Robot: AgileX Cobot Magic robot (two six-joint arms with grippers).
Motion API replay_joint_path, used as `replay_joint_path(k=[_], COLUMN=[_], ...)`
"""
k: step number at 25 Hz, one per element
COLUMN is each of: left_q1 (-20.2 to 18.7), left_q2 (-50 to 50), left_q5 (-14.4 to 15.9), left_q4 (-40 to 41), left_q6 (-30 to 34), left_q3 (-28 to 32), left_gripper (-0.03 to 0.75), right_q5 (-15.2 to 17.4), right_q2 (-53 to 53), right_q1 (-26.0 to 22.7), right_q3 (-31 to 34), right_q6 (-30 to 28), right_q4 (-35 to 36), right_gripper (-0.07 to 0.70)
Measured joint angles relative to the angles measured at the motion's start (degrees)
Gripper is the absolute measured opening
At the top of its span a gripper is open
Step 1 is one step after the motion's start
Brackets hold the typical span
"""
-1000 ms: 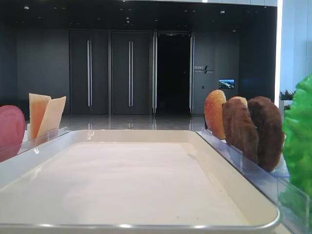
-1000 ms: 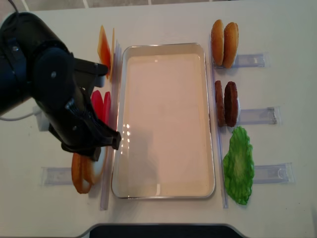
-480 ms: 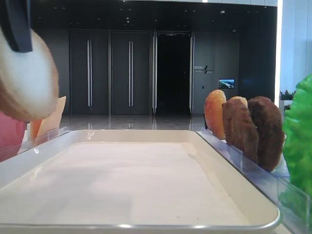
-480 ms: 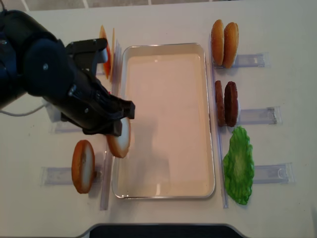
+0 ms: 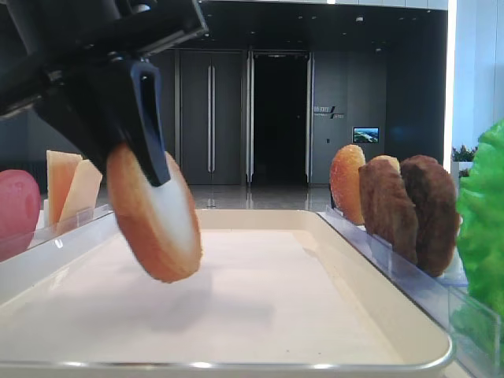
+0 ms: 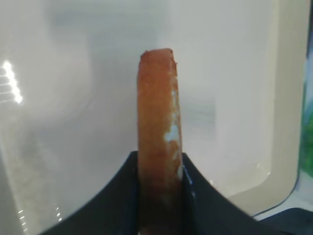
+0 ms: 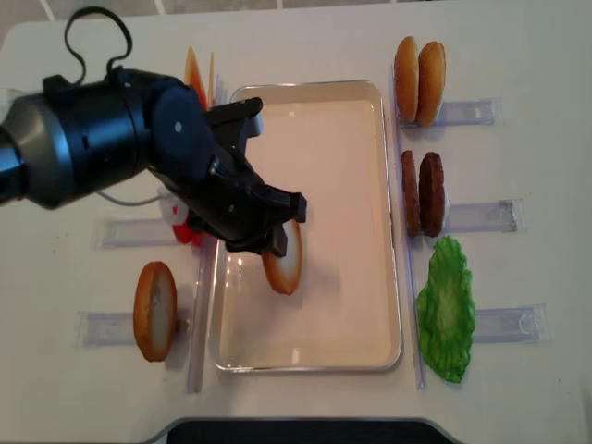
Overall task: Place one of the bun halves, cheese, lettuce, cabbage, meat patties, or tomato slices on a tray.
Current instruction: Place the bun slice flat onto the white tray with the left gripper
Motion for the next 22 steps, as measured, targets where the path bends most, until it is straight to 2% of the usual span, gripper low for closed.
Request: replay_joint_path(k=[2,4,10,22], left_q1=[0.0,0.0,0.0,0.87], left_q2=[1.12,2.06,4.45,7.3], left_q5=[-2.55,-3.7,-3.2,-2.94], left_q4=[-3.52,-6.09,-13.25,-19.79], left_q6=[2.56,4.49,11.75,18.61], left_q3=[0.0,0.0,0.0,-0.11], left_gripper=[0.139,0.139,0.139,0.139], right_q5=[0.0,0.0,0.0,0.0], right_q2=[0.0,0.0,0.0,0.0], right_q1=[0.0,0.0,0.0,0.0], right_q3=[0.0,0.0,0.0,0.0], right_q6=[0.0,0.0,0.0,0.0], right_q4=[0.0,0.0,0.0,0.0], right_gripper=[0.527,0.527,0.527,0.527])
